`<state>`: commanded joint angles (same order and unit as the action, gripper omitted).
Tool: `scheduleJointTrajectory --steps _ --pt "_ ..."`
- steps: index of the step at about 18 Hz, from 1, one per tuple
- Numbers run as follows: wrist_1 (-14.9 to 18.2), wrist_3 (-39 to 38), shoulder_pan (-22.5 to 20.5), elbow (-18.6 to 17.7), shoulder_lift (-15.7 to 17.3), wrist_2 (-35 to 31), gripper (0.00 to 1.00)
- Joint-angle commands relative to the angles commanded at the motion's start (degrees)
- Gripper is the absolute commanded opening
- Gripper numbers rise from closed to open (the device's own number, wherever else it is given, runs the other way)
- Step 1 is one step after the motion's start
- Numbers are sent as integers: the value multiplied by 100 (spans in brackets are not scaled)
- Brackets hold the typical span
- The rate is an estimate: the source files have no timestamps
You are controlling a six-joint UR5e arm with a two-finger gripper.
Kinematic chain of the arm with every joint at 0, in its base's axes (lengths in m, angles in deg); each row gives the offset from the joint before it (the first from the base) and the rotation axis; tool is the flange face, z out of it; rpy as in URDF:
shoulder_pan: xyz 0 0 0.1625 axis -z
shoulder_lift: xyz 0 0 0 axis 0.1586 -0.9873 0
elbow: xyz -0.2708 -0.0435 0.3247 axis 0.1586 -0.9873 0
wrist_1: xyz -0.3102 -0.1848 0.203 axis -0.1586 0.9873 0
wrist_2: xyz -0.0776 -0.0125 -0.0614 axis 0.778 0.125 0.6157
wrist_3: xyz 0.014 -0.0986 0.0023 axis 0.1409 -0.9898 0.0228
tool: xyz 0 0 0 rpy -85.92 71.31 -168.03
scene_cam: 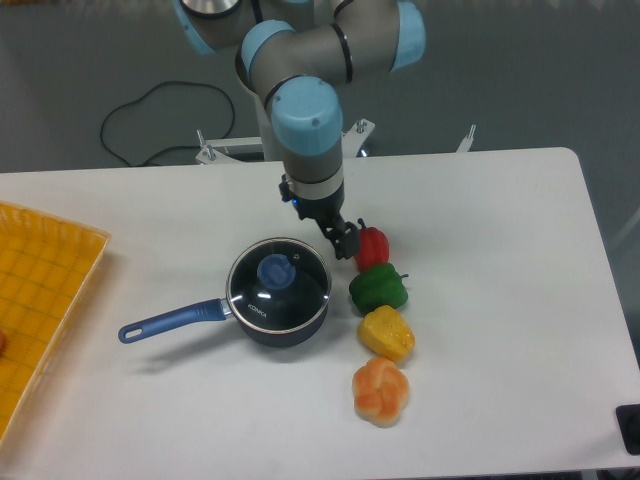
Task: Open the lid
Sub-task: 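Lower the gripper over the lid's blue knob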
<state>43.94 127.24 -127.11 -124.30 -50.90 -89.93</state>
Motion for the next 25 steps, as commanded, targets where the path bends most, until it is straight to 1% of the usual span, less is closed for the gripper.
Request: scheduleJointTrajectory --steps 2,6,8,14,18,22,25 --pt "9 9 9 -9 -62 97 100" --pt "0 -26 18 -35 -62 176 100" --pt "0 -44 18 -26 -62 325 100" --pt "-26 -228 44 44 -70 343 100" --pt "-272 -368 149 70 -176 343 100" --pt "-281 -457 246 176 -299 326 100" --pt "-281 -501 308 202 -308 291 100"
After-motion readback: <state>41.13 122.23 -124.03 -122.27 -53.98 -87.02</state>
